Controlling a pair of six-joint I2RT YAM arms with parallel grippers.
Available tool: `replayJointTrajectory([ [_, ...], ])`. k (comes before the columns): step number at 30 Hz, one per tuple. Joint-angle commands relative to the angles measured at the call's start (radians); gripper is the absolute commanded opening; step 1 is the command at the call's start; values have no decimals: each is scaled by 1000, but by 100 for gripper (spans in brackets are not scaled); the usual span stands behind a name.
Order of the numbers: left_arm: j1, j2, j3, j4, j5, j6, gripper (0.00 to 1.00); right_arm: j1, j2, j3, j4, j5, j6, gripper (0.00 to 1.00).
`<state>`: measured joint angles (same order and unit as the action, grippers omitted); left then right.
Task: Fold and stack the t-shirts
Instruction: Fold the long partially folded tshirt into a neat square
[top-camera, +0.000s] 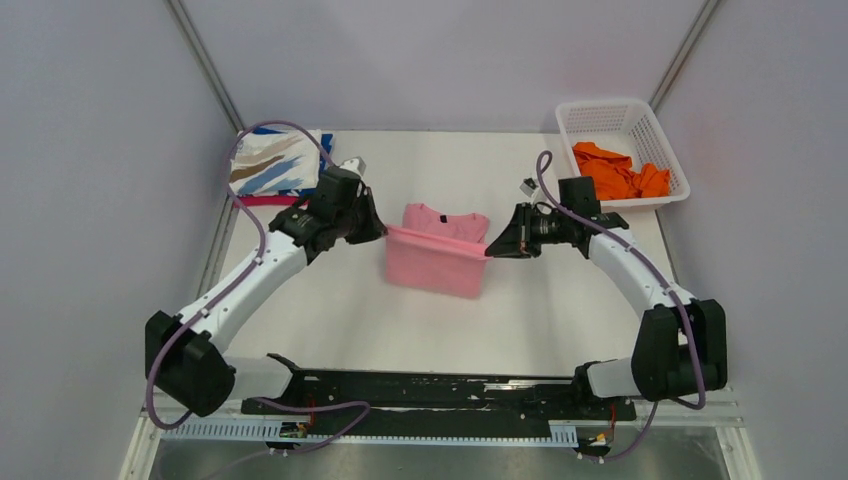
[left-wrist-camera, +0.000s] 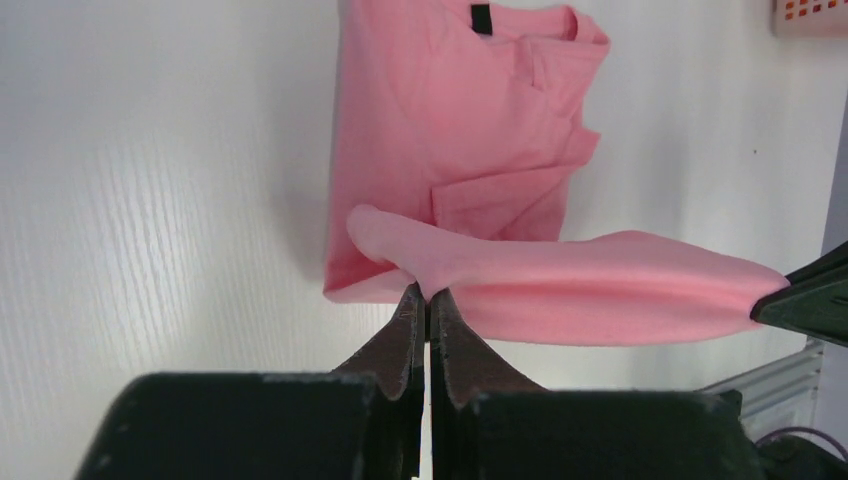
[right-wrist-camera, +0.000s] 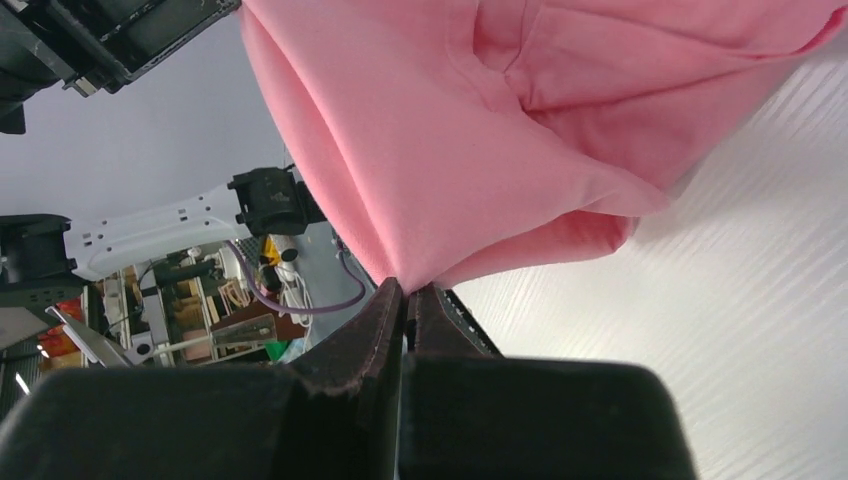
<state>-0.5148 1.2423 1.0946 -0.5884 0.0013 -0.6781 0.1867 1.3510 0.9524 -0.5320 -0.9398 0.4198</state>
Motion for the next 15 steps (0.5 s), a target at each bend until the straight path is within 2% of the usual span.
replayJointTrajectory([
  [1,56,106,110,76,-30,60,0,-52,77,74,80,-48,-21,0],
  [4,92,209,174,80,-68,72,0,-64,166,120,102,-26,-22,0],
  [15,159,529,369,117,-51,103,0,-135,459,302,165,-10,10,0],
])
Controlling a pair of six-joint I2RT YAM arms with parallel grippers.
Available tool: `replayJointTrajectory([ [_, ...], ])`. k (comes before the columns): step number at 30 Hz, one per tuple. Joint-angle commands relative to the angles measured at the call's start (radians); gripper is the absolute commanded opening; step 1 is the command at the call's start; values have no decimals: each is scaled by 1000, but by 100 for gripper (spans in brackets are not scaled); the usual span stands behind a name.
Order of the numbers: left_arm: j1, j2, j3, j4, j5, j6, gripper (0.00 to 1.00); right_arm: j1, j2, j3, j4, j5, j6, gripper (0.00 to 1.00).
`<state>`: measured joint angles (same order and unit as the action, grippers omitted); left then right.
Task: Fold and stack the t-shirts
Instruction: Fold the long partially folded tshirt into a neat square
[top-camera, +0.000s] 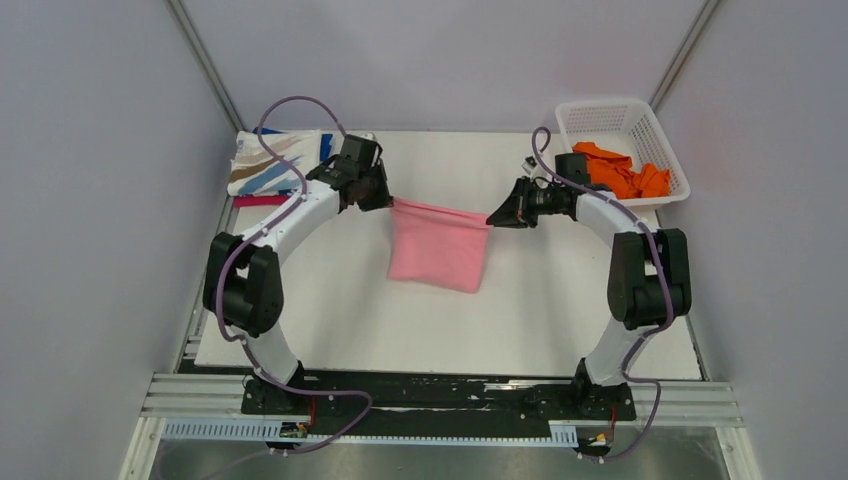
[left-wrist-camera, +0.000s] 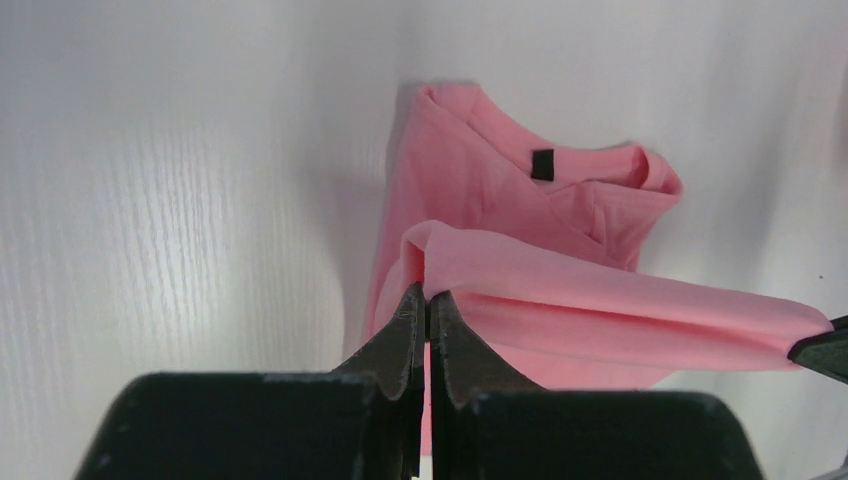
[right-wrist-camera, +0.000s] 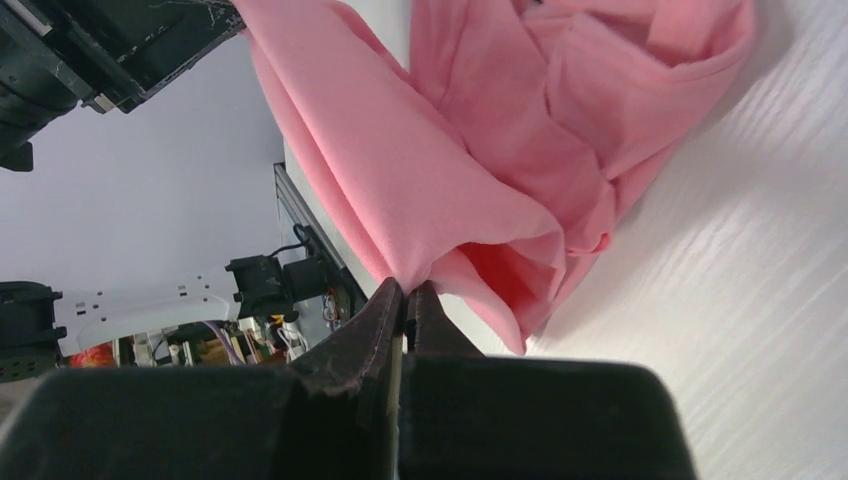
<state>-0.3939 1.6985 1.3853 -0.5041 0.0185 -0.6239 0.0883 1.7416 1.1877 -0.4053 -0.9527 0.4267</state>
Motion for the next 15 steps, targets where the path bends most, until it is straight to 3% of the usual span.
replayJointTrajectory([
  [1,40,92,91,36,-60,55,0,-39,88,78,41,10,6,0],
  [15,64,504,434,-8,19,65,0,-75,374,243,107,52,64,3],
])
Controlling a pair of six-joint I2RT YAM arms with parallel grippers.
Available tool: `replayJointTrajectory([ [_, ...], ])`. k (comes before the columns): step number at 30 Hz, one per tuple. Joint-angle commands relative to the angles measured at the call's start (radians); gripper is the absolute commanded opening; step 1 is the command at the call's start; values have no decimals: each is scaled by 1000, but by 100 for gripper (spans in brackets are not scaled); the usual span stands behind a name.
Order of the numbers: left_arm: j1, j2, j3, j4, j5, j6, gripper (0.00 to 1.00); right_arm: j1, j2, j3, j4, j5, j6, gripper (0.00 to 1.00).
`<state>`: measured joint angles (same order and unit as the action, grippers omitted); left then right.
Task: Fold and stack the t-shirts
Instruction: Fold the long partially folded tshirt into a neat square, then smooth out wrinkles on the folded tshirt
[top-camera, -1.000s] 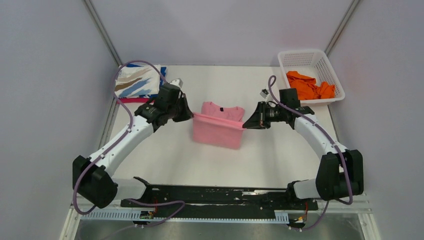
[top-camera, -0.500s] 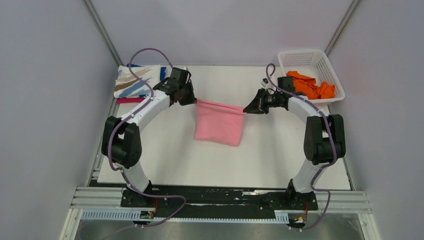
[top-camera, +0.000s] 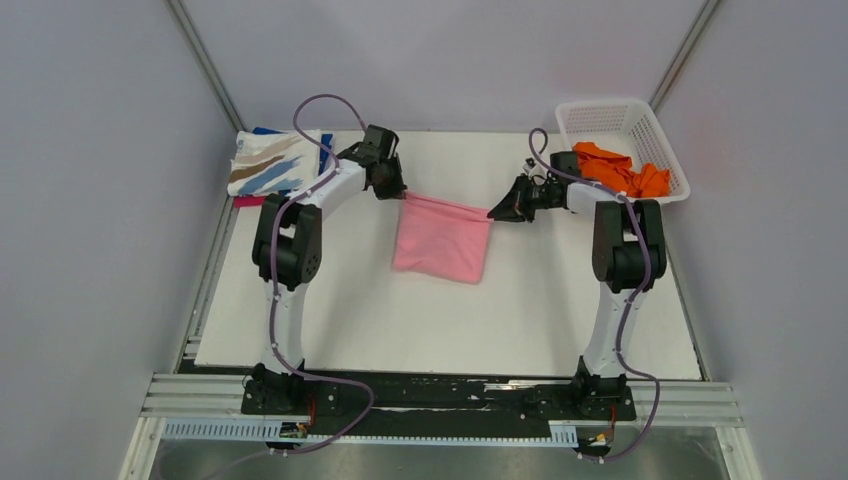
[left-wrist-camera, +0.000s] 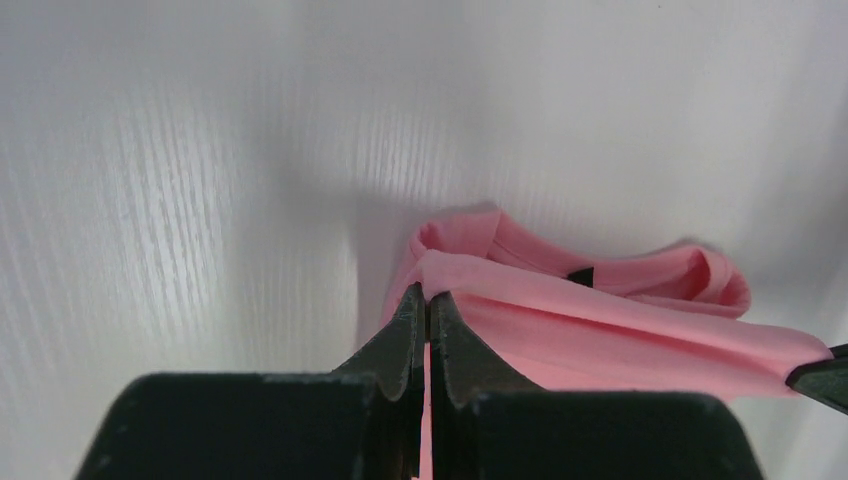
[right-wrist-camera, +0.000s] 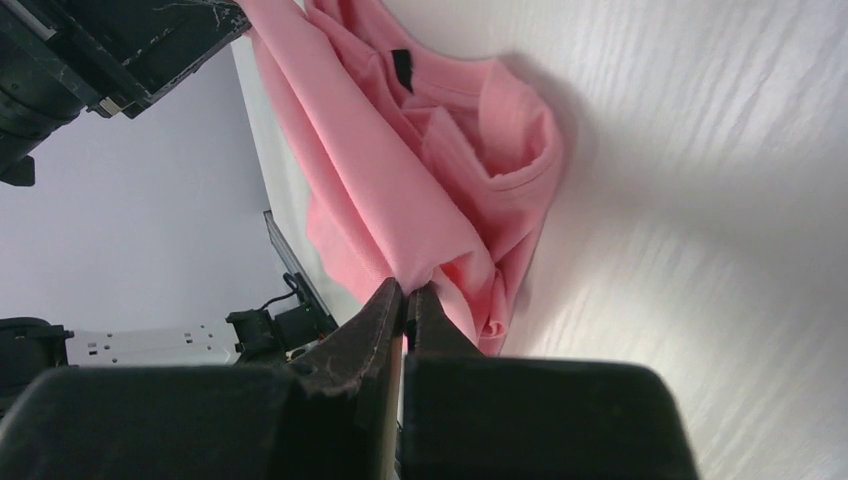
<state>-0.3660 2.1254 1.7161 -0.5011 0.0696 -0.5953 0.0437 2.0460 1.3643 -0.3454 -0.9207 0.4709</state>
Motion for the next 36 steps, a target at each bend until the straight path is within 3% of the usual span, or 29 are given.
replayJointTrajectory([
  [1,39,92,118,-9,-27,41,4,-33,90,84,49,20,21,3],
  [2,42,121,150,-8,-13,44,7,-34,107,104,51,25,22,4],
  [3,45,134,167,-7,-7,50,21,-34,120,122,50,35,27,6],
  [4,46,153,200,-4,9,55,28,-34,128,139,51,45,30,14],
  [5,47,162,215,6,16,67,46,-35,130,154,50,63,33,22],
  [6,48,171,248,8,28,72,55,-34,130,167,48,80,35,28],
  [7,48,174,265,7,34,84,74,-34,124,179,43,87,36,41],
  [8,47,174,296,4,49,92,87,-34,112,186,35,89,36,58],
  [9,47,170,312,-14,53,103,97,-35,96,185,33,93,37,69],
  [11,48,143,336,-42,64,109,99,-34,39,155,30,116,39,82],
  [14,41,35,248,-34,97,104,100,-20,-75,65,31,185,43,97],
  [18,1,-134,30,3,134,95,100,33,-219,-60,37,214,51,100],
  [22,-67,-290,-219,124,235,86,100,86,-268,-123,120,141,103,100],
  [29,-138,-354,-511,277,434,88,100,153,-83,46,148,83,148,100],
  [36,-140,-263,-586,242,378,90,100,140,167,264,122,108,173,100],
])
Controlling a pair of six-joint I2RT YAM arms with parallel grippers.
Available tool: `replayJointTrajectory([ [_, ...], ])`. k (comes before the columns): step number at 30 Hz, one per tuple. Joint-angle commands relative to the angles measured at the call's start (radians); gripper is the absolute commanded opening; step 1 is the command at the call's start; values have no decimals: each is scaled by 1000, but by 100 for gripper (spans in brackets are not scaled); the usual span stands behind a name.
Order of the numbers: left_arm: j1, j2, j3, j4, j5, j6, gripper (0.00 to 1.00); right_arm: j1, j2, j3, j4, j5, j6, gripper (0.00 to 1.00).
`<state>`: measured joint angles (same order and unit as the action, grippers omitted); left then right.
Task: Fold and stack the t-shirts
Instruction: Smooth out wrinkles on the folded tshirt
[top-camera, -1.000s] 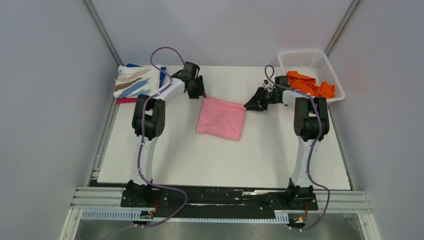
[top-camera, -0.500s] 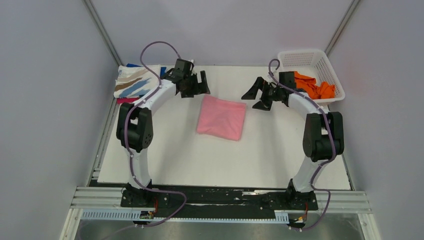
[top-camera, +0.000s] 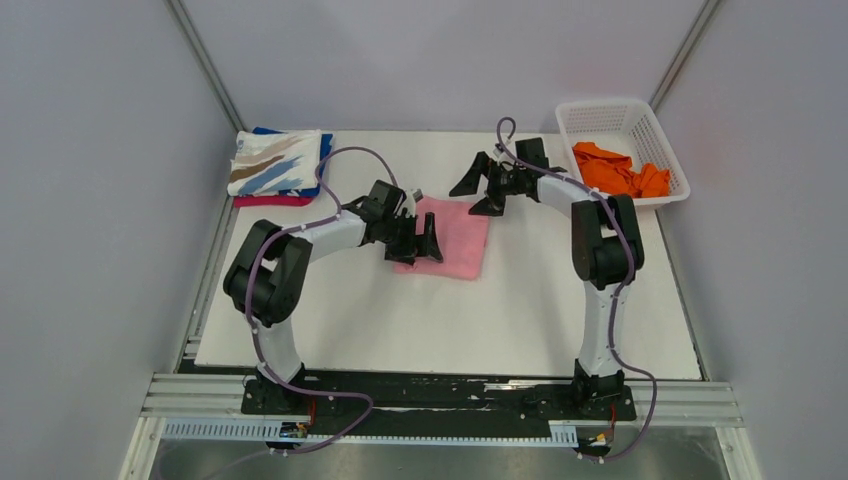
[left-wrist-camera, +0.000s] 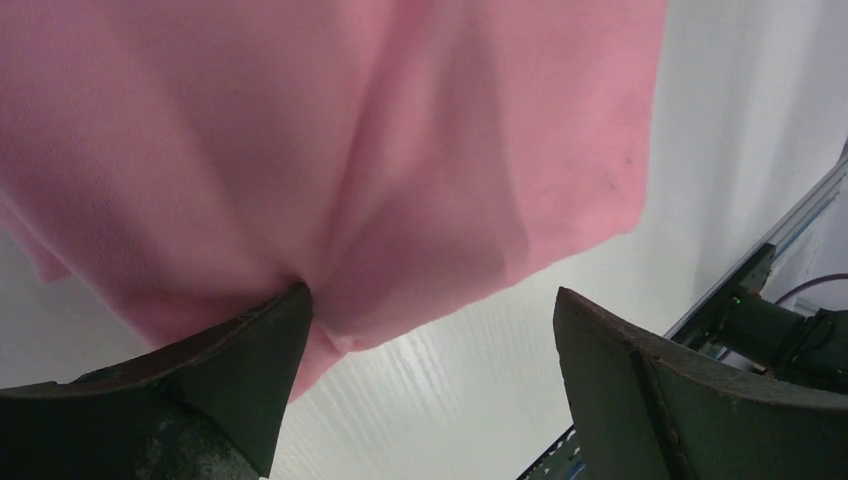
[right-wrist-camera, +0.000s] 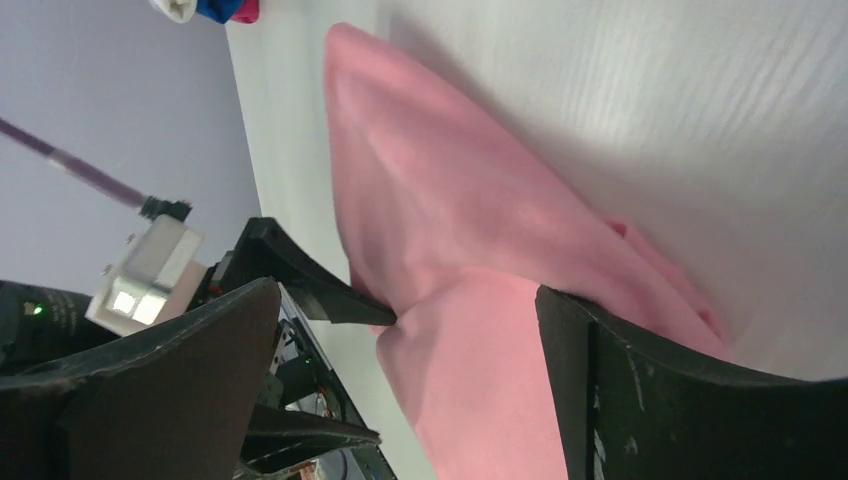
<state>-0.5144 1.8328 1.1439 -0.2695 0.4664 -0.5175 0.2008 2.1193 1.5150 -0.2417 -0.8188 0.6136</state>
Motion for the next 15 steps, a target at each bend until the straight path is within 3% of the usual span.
replayJointTrajectory([
  [1,9,37,-26,5,-40,13,100,-22,125,146,6,9,32,100],
  [8,8,-12,-80,-58,-86,61,100,-55,261,287,-74,10,19,100],
  [12,7,-87,-56,-42,-63,58,100,-53,174,275,-95,-21,-25,100],
  [15,7,-118,2,-45,-95,20,100,-46,25,176,-94,-23,-70,100],
])
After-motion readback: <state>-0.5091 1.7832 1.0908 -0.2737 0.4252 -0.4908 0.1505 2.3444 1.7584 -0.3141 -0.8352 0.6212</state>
